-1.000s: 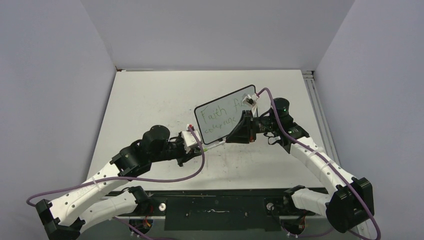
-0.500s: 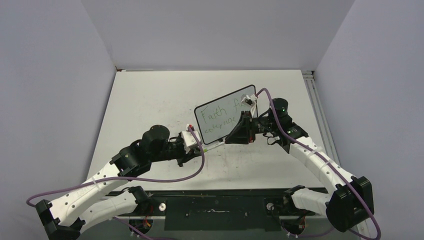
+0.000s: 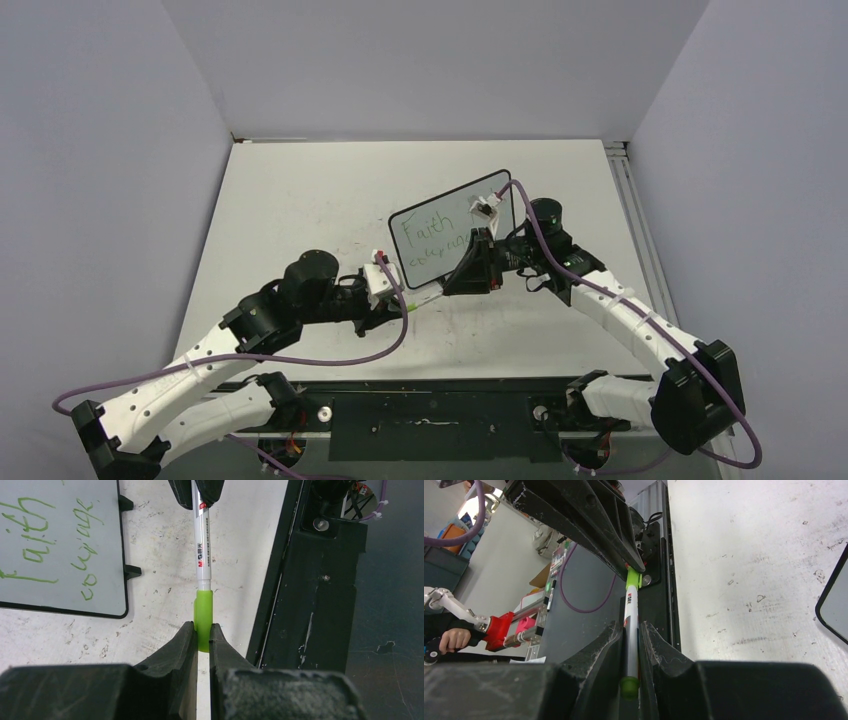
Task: Write a sentence on the whiteboard
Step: Close the whiteboard marker at the center of the board.
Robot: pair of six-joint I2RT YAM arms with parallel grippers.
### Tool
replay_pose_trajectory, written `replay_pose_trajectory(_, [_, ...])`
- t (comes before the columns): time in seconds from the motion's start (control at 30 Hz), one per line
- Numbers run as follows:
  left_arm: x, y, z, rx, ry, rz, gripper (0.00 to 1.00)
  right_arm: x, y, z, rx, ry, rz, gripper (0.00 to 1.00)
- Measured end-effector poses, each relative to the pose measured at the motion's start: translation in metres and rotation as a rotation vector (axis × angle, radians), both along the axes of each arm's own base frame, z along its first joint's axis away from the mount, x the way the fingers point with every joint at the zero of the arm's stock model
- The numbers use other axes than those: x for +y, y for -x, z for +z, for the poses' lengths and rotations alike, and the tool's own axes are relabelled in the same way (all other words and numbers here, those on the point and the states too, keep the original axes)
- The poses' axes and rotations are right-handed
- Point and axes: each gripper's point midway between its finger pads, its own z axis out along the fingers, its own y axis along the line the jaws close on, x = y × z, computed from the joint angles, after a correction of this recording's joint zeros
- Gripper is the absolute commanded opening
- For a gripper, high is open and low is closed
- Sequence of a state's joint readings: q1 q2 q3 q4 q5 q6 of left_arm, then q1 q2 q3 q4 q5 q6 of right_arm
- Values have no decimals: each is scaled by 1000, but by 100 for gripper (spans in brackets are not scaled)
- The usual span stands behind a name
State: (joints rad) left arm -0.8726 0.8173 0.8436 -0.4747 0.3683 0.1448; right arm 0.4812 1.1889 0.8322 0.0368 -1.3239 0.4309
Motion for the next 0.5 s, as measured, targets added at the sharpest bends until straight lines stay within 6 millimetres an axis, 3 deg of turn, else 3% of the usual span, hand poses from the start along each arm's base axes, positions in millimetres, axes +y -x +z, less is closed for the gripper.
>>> replay_pose_trajectory(0.5, [3,5,-11,56,-4,11,0,16,4,-2,2,-16,6,5])
